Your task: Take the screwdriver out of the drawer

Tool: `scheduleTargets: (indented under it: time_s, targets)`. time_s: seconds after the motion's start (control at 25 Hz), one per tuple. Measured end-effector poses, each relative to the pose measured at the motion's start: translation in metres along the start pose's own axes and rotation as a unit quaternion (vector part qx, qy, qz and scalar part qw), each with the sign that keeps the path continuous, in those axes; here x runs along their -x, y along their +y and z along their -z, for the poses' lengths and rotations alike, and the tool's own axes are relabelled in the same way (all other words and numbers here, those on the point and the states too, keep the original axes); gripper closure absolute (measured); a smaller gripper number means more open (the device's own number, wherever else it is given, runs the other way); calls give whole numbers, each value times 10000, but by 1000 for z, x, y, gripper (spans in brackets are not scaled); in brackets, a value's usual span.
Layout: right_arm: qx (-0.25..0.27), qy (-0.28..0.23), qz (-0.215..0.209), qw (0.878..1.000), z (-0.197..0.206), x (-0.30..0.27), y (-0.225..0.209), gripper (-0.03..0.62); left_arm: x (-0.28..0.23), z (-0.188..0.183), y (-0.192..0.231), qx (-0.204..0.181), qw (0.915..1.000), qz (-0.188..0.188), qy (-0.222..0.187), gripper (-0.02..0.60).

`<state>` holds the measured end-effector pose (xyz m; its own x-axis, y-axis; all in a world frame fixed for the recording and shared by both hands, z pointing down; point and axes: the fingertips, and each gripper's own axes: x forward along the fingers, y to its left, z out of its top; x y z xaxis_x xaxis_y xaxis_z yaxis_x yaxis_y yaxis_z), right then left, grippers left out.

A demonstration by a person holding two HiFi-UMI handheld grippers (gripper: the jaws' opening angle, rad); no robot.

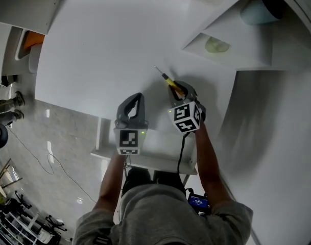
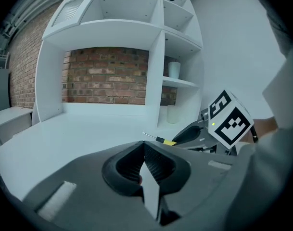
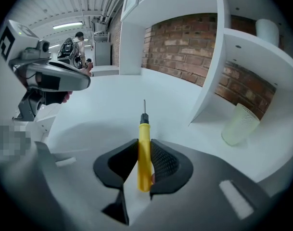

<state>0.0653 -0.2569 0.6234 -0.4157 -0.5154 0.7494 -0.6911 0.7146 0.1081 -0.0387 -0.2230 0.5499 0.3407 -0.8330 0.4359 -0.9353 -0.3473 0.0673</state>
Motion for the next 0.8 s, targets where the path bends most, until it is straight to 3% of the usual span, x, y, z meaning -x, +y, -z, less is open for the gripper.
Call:
scheduleTargets:
  time_s: [0.8]
  targets:
    - [-182,288,-31,9994,12,-32,-6,503,-16,13,8,19,9999,9,160,569]
